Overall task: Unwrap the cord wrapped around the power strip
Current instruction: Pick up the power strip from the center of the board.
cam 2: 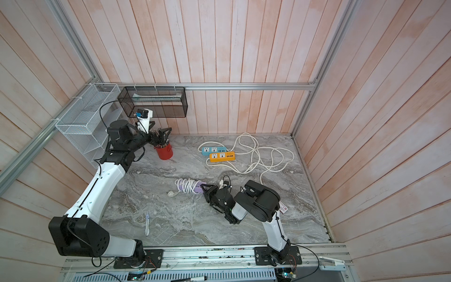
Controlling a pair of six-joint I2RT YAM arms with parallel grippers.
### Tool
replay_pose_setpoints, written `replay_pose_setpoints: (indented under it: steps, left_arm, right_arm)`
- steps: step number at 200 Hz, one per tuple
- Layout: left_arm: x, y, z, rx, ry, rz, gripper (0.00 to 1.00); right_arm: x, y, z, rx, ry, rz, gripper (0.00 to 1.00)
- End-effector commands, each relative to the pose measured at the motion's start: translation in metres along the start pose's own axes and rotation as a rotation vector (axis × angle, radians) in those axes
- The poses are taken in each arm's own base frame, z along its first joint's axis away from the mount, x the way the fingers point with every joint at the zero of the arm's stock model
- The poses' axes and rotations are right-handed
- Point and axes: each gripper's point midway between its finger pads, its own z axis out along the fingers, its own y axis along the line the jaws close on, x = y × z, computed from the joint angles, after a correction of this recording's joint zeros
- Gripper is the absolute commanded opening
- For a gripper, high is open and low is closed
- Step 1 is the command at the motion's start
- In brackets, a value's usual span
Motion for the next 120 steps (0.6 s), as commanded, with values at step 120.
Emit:
replay_pose_setpoints:
  steps: [120]
  left_arm:
    - [-0.008,-0.002,-0.008,0.014,-0.034,-0.002,1.0]
  right_arm:
    - [-0.013,0.061,0.02,-0.398,0.08,-0.109,0.23]
